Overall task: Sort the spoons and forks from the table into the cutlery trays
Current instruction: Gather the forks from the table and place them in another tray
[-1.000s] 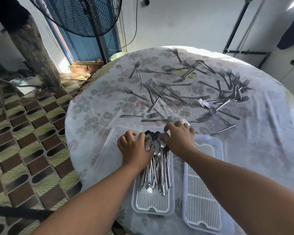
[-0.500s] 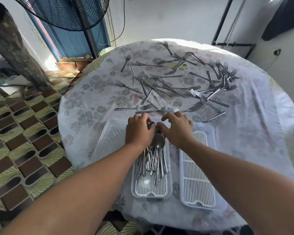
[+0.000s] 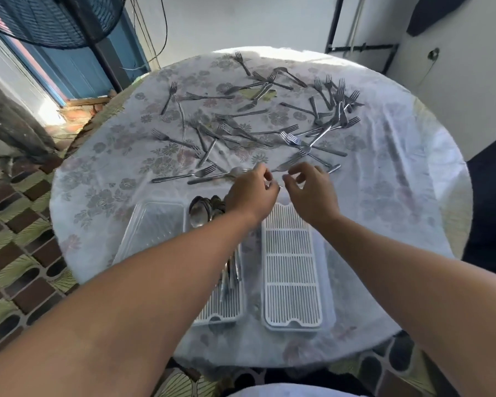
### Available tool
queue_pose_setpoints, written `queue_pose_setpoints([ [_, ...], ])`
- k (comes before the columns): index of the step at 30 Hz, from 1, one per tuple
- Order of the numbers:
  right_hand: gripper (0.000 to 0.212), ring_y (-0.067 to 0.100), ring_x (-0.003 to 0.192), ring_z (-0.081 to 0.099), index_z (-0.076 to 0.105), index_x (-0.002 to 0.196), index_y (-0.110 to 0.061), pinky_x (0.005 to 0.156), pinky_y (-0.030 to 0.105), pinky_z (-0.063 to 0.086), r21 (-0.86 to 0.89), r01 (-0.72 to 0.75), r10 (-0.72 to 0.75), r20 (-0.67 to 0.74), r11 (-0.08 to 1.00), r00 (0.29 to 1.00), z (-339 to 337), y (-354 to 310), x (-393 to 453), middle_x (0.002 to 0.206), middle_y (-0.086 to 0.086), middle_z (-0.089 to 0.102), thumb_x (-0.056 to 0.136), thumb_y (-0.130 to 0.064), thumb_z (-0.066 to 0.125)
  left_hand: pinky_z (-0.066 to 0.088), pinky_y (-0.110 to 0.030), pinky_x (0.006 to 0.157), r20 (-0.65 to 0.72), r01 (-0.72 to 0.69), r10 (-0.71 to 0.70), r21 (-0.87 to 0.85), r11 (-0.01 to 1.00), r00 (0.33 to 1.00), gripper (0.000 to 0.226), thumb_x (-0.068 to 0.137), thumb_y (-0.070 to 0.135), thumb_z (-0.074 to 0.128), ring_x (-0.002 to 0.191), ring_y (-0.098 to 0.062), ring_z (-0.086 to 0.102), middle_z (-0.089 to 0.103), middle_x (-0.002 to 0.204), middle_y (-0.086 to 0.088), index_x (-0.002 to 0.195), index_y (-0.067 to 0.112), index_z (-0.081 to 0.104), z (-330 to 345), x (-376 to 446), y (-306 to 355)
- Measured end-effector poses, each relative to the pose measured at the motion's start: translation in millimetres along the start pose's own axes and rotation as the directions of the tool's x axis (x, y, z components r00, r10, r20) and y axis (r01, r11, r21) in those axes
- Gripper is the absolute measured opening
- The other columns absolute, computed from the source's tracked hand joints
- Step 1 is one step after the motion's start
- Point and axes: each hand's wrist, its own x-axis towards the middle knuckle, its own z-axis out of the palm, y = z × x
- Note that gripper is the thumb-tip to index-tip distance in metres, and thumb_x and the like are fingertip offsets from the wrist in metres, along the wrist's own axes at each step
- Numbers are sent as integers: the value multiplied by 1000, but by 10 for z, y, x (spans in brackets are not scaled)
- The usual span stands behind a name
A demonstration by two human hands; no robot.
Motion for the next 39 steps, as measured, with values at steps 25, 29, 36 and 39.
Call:
queue_pose_setpoints([
  [25, 31, 38, 129, 44, 58, 128, -19, 106, 52, 38, -538, 285, 26, 498, 794, 867, -192, 1139, 1019, 139, 15, 46, 102, -33, 51, 43, -33, 71, 141, 424, -534, 456, 782, 833, 31, 87, 49, 66, 91, -29, 59, 70, 113, -7, 97, 21, 59, 735, 942, 408],
  [29, 11, 38, 87, 61, 43, 113, -12, 71, 42, 45, -373, 154, 36, 456, 915, 889, -172, 1188, 949, 107, 18, 66, 103, -16, 44, 47, -32, 74, 146, 460, -545, 383, 801, 826, 64, 67, 68, 81, 106, -30, 67, 71, 113, -7, 104, 19, 65, 788, 979, 408],
  [36, 33, 36, 98, 64, 50, 123, -16, 81, 43, 50, -172, -107, 158, 321, 979, 934, -146, 1074, 872, 107, 12, 68, 104, -43, 47, 53, -33, 74, 124, 541, -594, 299, 786, 795, 26, 84, 24, 77, 103, -28, 68, 71, 113, -7, 105, 14, 64, 903, 1039, 361],
  [39, 31, 36, 102, 64, 57, 122, -14, 83, 38, 49, -114, -185, 212, 313, 976, 926, -46, 1020, 932, 113, 16, 70, 101, -36, 54, 57, -32, 84, 138, 667, -685, 160, 728, 715, 43, 84, 17, 77, 108, -28, 68, 69, 121, -8, 123, 9, 61, 911, 1101, 335],
])
